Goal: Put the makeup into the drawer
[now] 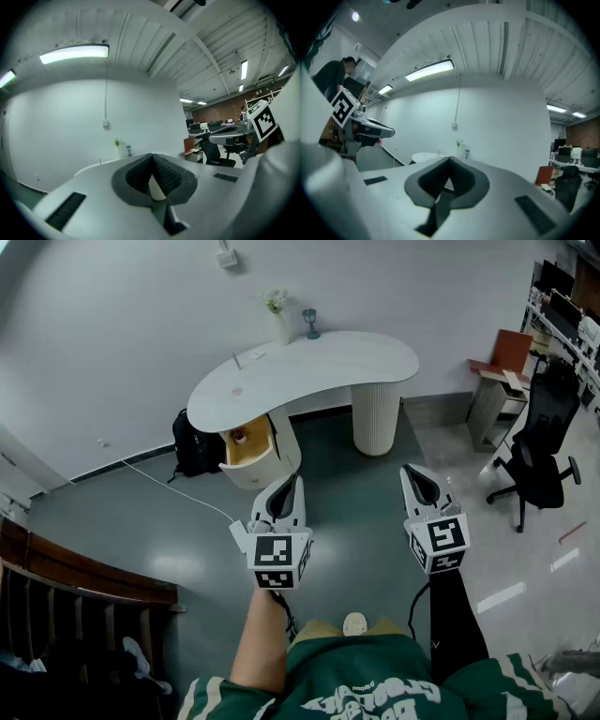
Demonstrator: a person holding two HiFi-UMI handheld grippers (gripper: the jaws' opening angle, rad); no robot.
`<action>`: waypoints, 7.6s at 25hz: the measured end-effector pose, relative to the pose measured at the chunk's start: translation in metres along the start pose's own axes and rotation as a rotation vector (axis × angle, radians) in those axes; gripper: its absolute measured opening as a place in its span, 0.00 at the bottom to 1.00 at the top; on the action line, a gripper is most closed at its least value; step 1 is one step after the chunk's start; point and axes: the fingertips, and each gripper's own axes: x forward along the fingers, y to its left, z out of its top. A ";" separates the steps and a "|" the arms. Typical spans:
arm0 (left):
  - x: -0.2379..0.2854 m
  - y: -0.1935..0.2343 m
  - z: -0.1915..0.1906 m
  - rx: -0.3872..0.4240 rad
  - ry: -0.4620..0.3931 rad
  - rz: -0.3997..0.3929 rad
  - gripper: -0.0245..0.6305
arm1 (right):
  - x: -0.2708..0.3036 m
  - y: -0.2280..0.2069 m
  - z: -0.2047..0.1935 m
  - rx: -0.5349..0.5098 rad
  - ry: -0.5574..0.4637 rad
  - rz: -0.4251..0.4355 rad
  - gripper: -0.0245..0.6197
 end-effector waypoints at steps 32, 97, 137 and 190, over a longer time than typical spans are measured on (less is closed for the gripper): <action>0.024 0.012 0.017 -0.012 -0.083 -0.059 0.42 | 0.030 -0.006 0.018 0.021 -0.058 0.014 0.04; 0.450 0.456 -0.068 -0.079 0.031 0.263 0.42 | 0.710 0.041 0.044 0.035 -0.116 0.423 0.04; 0.584 0.577 -0.383 -0.242 0.899 0.158 0.50 | 0.938 0.117 -0.075 0.062 0.095 0.803 0.04; 0.464 0.615 -0.145 -0.172 0.247 0.798 0.39 | 0.914 0.192 0.006 0.080 -0.091 0.994 0.04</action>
